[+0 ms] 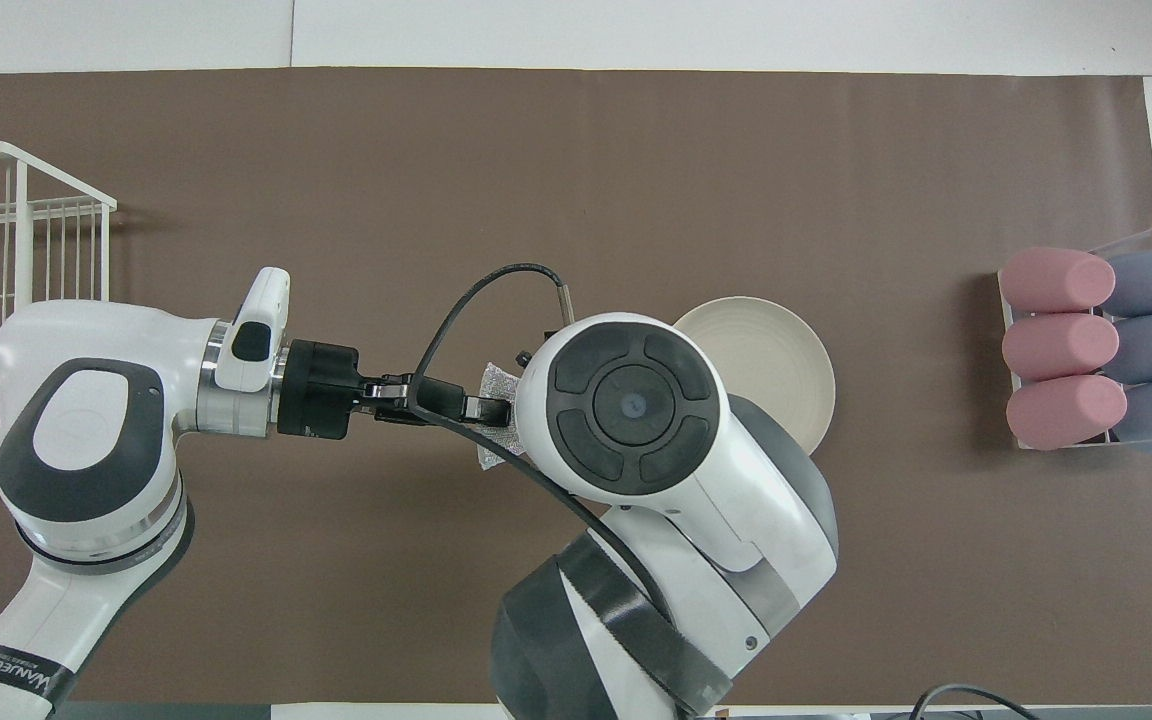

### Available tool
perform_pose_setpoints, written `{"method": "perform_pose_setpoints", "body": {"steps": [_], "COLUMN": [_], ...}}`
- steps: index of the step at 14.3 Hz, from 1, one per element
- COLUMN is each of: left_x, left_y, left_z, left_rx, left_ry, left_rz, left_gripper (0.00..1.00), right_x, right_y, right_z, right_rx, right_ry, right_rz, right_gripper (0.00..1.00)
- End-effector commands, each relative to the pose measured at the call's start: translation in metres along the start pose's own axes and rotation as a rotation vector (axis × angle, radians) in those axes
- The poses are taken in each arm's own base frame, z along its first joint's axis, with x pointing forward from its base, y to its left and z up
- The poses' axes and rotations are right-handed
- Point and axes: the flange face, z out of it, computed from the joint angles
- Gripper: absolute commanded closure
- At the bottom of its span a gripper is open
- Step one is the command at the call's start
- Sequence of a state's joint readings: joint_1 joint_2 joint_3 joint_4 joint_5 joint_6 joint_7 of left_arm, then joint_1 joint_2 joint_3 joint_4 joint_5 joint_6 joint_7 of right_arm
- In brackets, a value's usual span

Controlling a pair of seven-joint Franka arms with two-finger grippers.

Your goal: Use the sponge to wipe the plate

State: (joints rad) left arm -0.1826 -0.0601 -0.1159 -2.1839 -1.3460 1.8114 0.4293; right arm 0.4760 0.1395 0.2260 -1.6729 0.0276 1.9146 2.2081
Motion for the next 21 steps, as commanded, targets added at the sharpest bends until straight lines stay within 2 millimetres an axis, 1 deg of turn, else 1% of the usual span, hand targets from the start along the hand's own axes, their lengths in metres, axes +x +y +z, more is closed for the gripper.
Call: {"method": "perform_pose_setpoints", "body": {"steps": [1, 2, 3, 4, 5, 6, 9, 10, 11, 12, 13, 14, 16, 17, 18, 19, 21], "left_x": [-0.005, -0.005, -0.005, -0.005, -0.004, -0.004, -0.004, -0.003, -0.002, -0.002, -0.002, -0.001, 0.002, 0.003, 0.001, -0.001, -0.002], "left_y": [-0.001, -0.001, -0.002, -0.002, -0.002, -0.002, -0.004, -0.006, -0.010, -0.011, -0.015, -0.018, -0.012, -0.010, -0.010, -0.009, 0.005], "left_z": [-0.001, -0.001, -0.002, -0.002, -0.003, -0.004, -0.006, -0.009, -0.017, -0.019, -0.024, -0.031, -0.041, -0.045, -0.051, -0.054, -0.056], "left_rx": [-0.018, -0.017, -0.017, -0.017, -0.017, -0.018, -0.012, 0.008, 0.035, 0.072, 0.105, 0.140, 0.287, 0.362, 0.448, 0.509, 0.672], "left_ry": [-0.009, -0.010, -0.009, -0.009, -0.006, -0.006, -0.003, -0.006, -0.004, -0.015, -0.021, -0.022, -0.048, -0.061, -0.063, -0.065, -0.052], "left_rz": [-0.015, -0.015, -0.015, -0.015, -0.016, -0.017, -0.029, -0.032, -0.038, -0.032, -0.027, -0.031, -0.052, -0.056, -0.065, -0.078, -0.114], "left_gripper": [1.00, 1.00, 1.00, 1.00, 1.00, 1.00, 1.00, 1.00, 1.00, 1.00, 1.00, 1.00, 1.00, 1.00, 1.00, 1.00, 1.00], "right_x": [0.000, 0.005, 0.005, 0.008, 0.010, 0.011, 0.014, 0.016, 0.021, 0.029, 0.039, 0.051, 0.085, 0.103, 0.127, 0.148, 0.209], "right_y": [-0.005, -0.007, -0.006, -0.003, 0.000, 0.003, 0.006, 0.010, 0.010, 0.009, 0.008, 0.008, 0.017, 0.019, 0.017, 0.012, -0.010], "right_z": [-0.003, -0.006, -0.006, -0.010, -0.014, -0.016, -0.019, -0.018, -0.022, -0.029, -0.040, -0.043, -0.037, -0.037, -0.034, -0.034, -0.041], "right_rx": [0.007, 0.014, 0.014, 0.016, 0.020, 0.024, 0.025, 0.024, 0.034, 0.041, 0.051, 0.043, -0.030, -0.078, -0.157, -0.202, -0.228], "right_ry": [0.015, 0.014, 0.014, 0.018, 0.019, 0.020, 0.022, 0.027, 0.028, 0.029, 0.033, 0.046, 0.085, 0.095, 0.094, 0.083, 0.044], "right_rz": [0.015, 0.010, -0.001, -0.011, -0.025, -0.035, -0.036, -0.058, -0.111, -0.191, -0.278, -0.400, -0.659, -0.750, -0.855, -0.941, -1.153], "right_gripper": [1.00, 0.71, 0.67, 0.55, 0.26, 0.00, 0.00, 0.00, 0.00, 0.00, 0.00, 0.00, 0.00, 0.00, 0.00, 0.00, 0.00]}}
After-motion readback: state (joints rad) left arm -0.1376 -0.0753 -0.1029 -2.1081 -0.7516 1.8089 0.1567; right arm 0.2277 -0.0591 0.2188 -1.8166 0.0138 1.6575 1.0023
